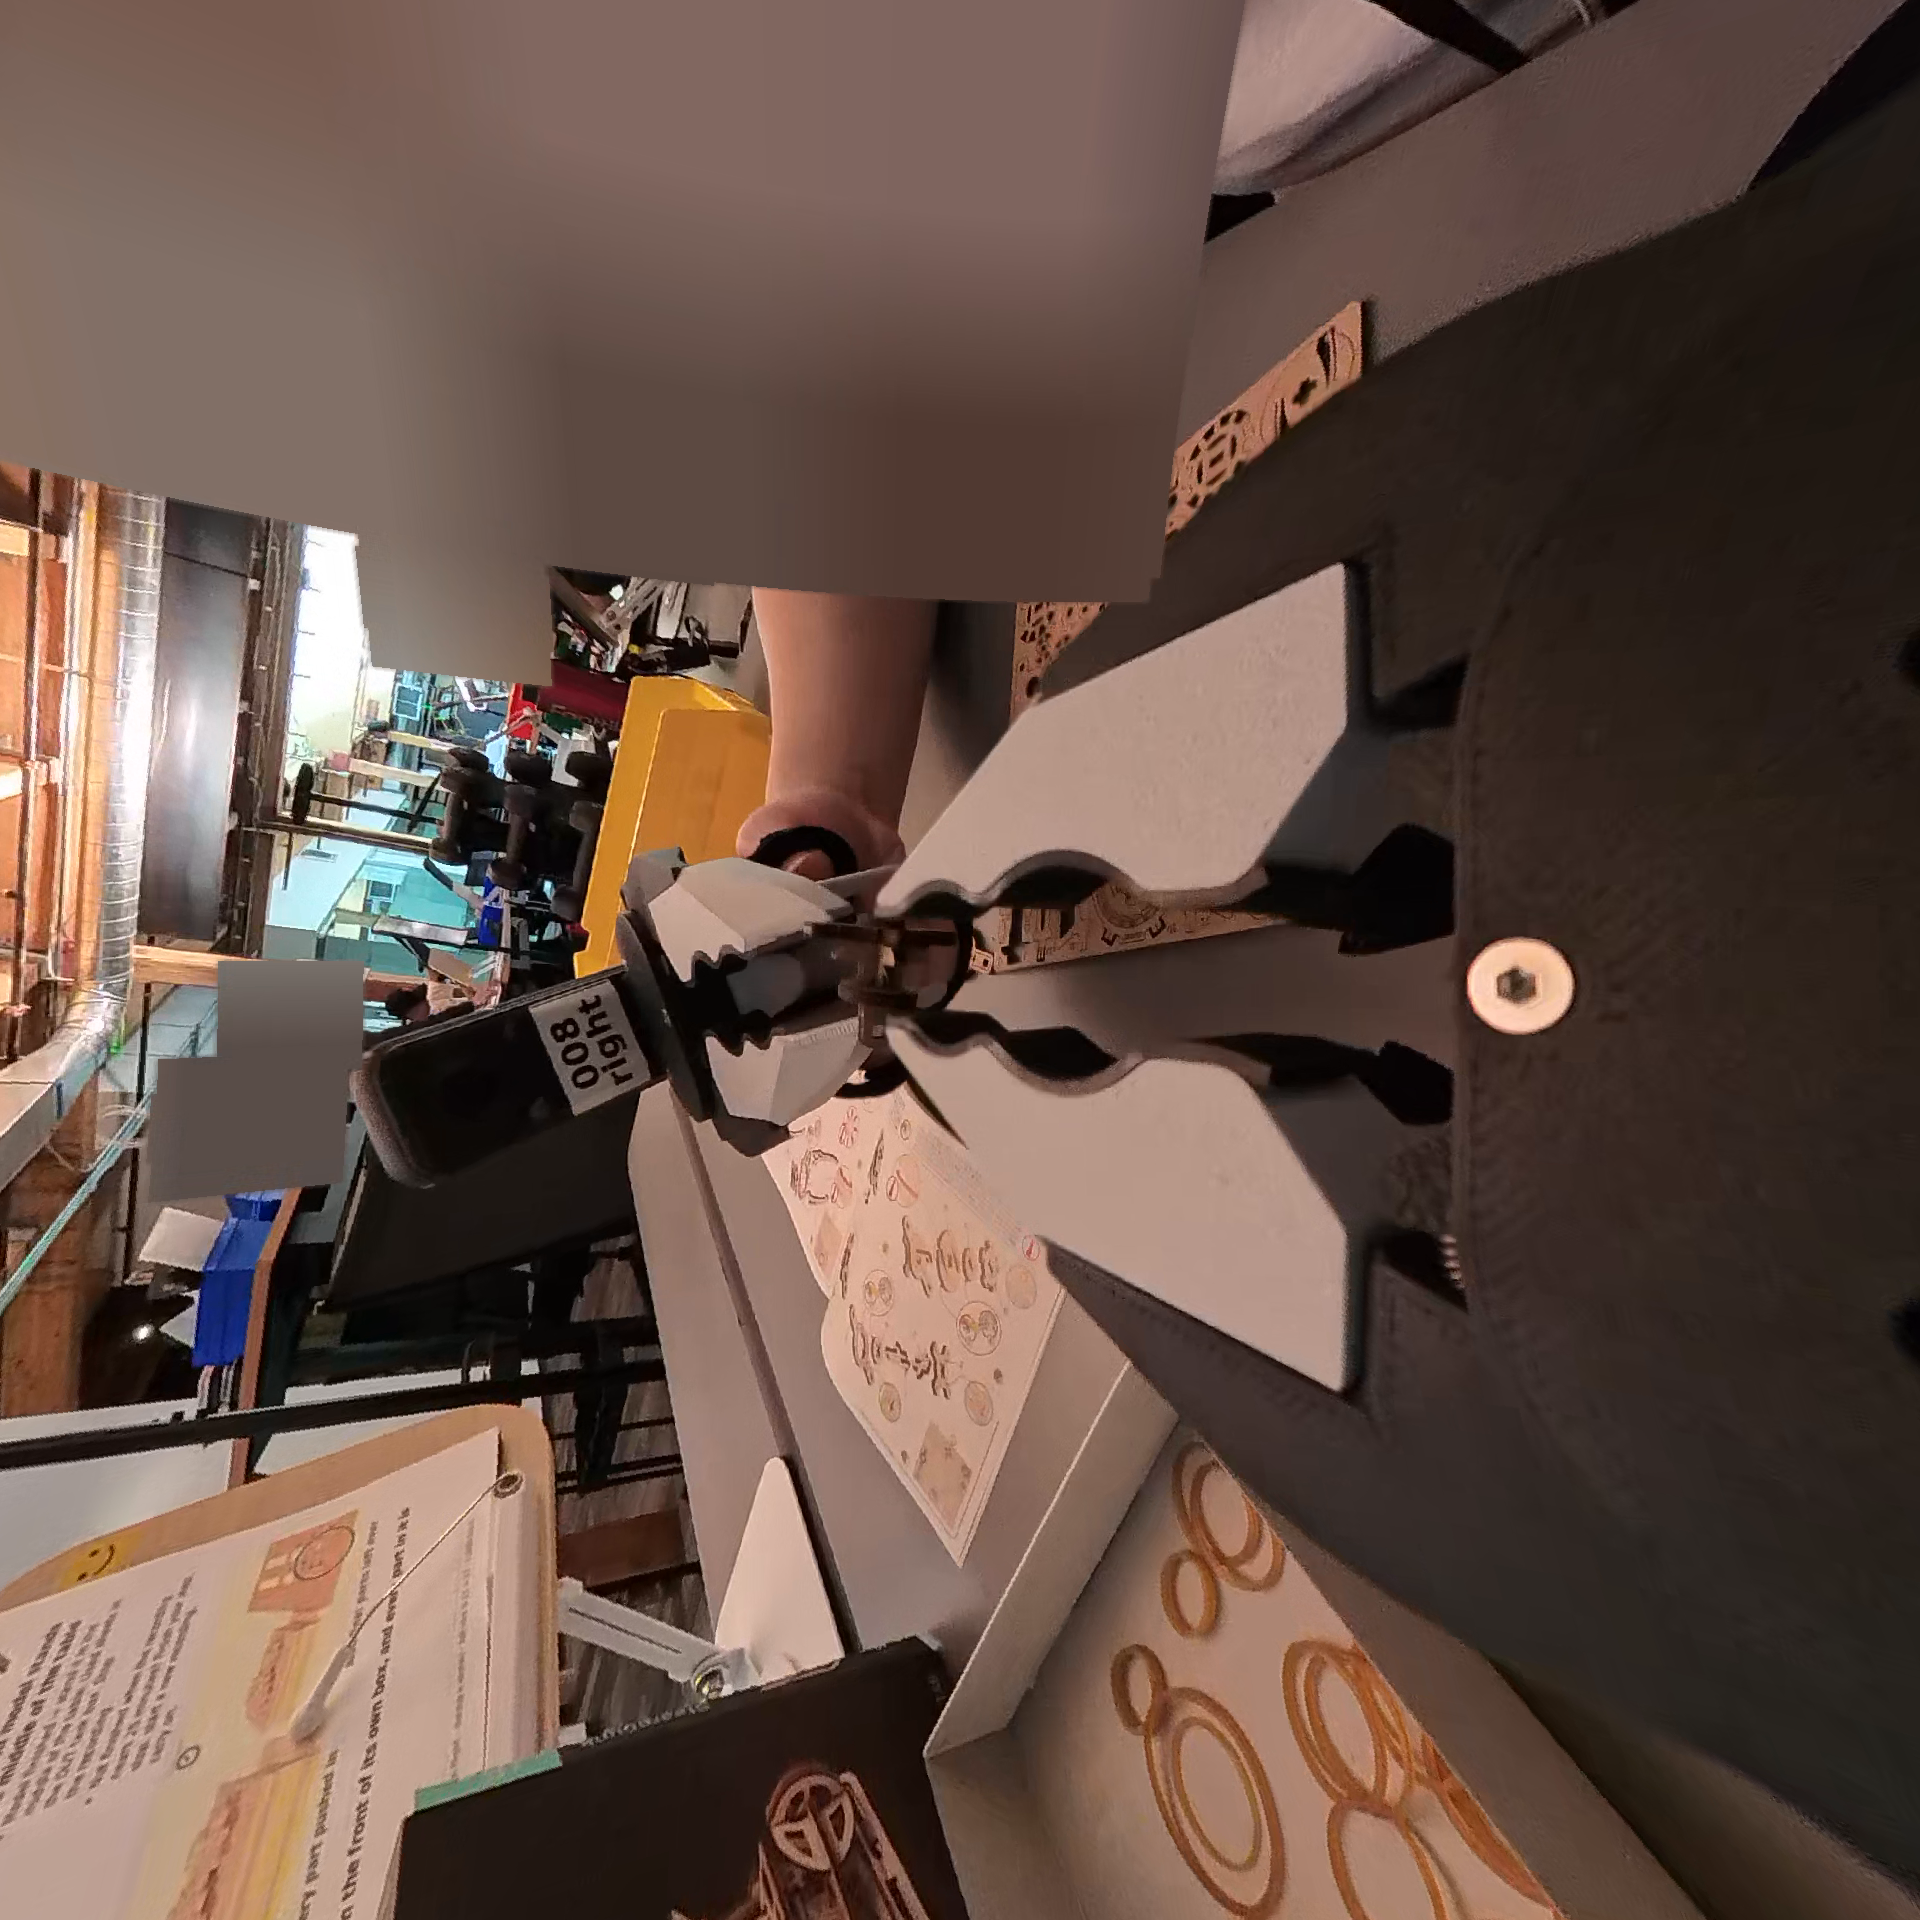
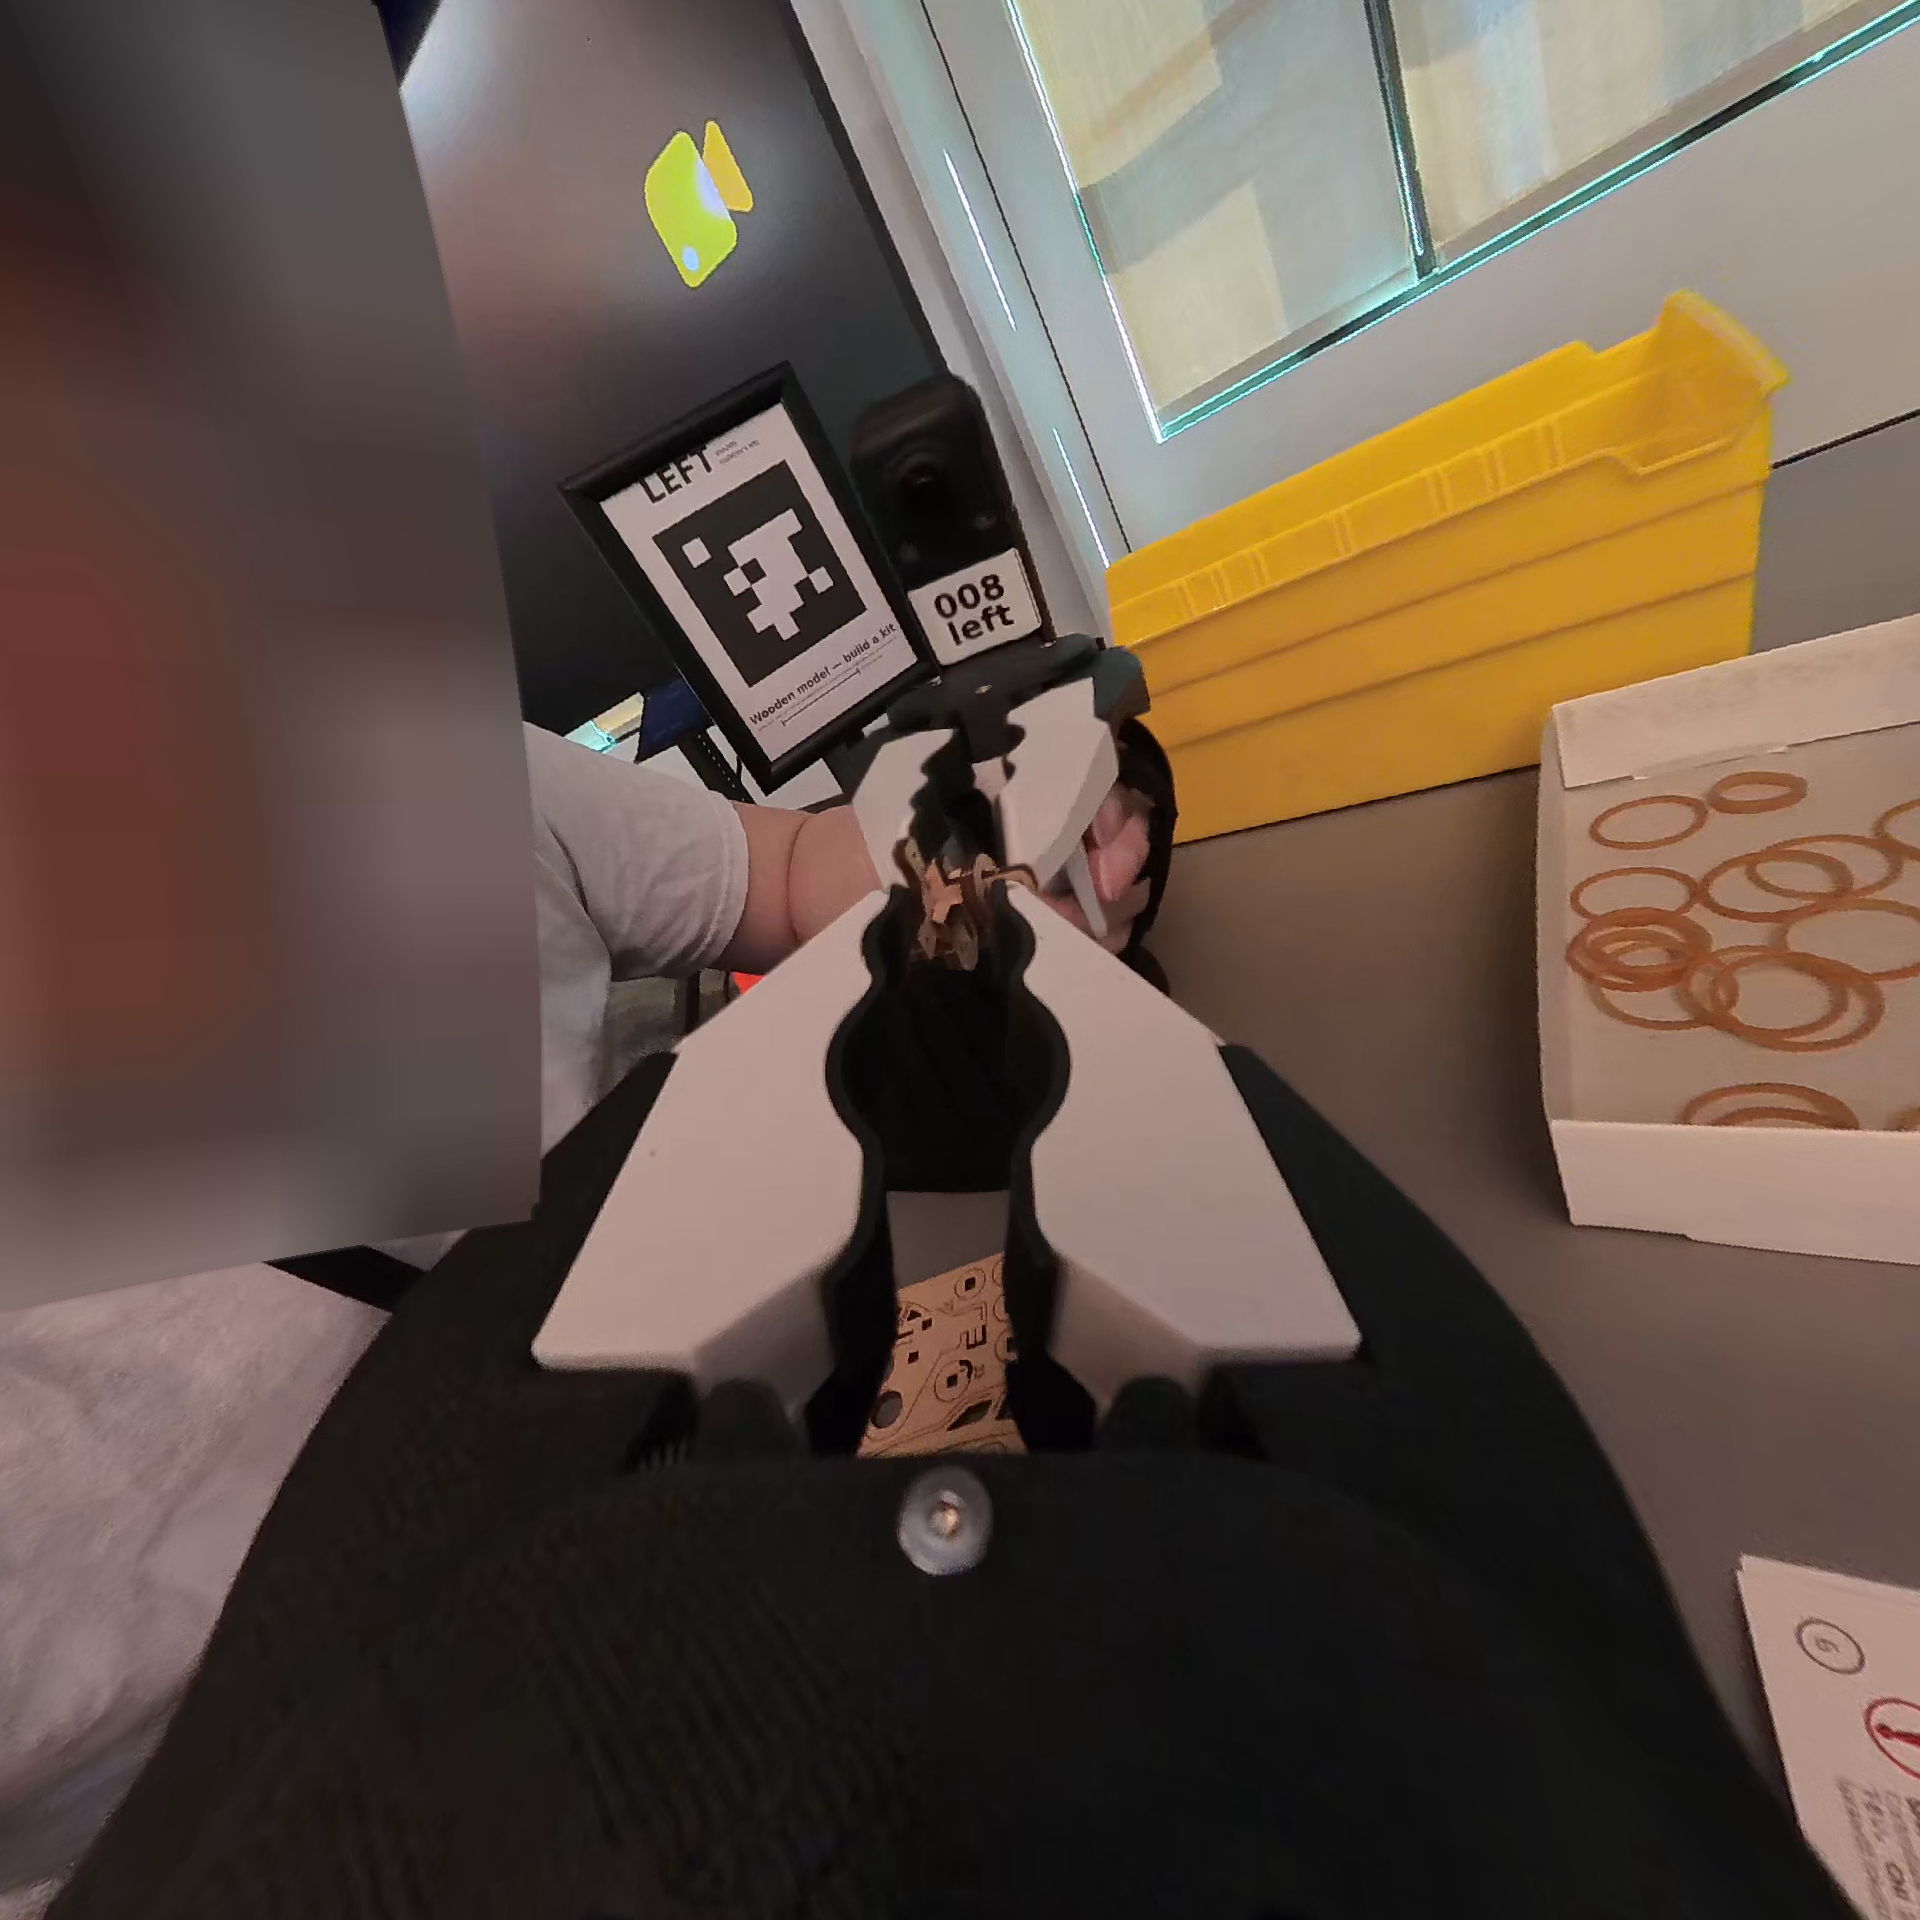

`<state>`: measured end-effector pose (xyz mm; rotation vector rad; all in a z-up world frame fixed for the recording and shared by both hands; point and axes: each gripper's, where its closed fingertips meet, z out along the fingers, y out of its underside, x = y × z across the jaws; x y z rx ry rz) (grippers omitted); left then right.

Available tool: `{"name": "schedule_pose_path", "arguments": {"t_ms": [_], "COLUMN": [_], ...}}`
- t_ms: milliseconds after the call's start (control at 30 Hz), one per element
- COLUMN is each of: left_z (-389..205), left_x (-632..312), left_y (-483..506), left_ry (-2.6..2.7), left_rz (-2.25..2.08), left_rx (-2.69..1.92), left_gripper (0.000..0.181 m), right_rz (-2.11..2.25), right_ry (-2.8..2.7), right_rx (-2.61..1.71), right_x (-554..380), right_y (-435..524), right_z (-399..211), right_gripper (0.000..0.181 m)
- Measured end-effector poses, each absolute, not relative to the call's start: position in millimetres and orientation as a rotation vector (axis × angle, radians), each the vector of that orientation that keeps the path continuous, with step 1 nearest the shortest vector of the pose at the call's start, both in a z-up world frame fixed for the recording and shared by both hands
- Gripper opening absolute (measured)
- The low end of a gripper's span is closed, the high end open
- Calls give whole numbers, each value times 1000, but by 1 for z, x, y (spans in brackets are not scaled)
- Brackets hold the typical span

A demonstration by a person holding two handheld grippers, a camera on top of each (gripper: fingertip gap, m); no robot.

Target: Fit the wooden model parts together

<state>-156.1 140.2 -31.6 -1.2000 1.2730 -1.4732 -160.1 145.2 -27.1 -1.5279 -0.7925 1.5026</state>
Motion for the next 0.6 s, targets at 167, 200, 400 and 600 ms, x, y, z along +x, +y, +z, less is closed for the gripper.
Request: {"name": "schedule_pose_path", "arguments": {"t_ms": [167,200,400,600], "left_z": [-31,-31,-26,-21], "left_x": [-156,-156,-157,-160], "left_y": [143,143,137,129], "left_ry": [1274,1274,1309,1333], "left_rz": [-1402,-1384,-1222,-1174], "left_rx": [-1185,-1173,-1051,-983], "left_gripper": [14,13,13,13], "right_rz": [1320,1256,989,848], "right_ry": [-857,-887,-1031,-1126], "right_rx": [-1517,-1514,-1473,-1400], "right_x": [-160,-161,-165,-168], "right_y": [148,147,141,132], "right_z": [-27,-27,-23,-18], "right_gripper": [15,16,15,14]}}
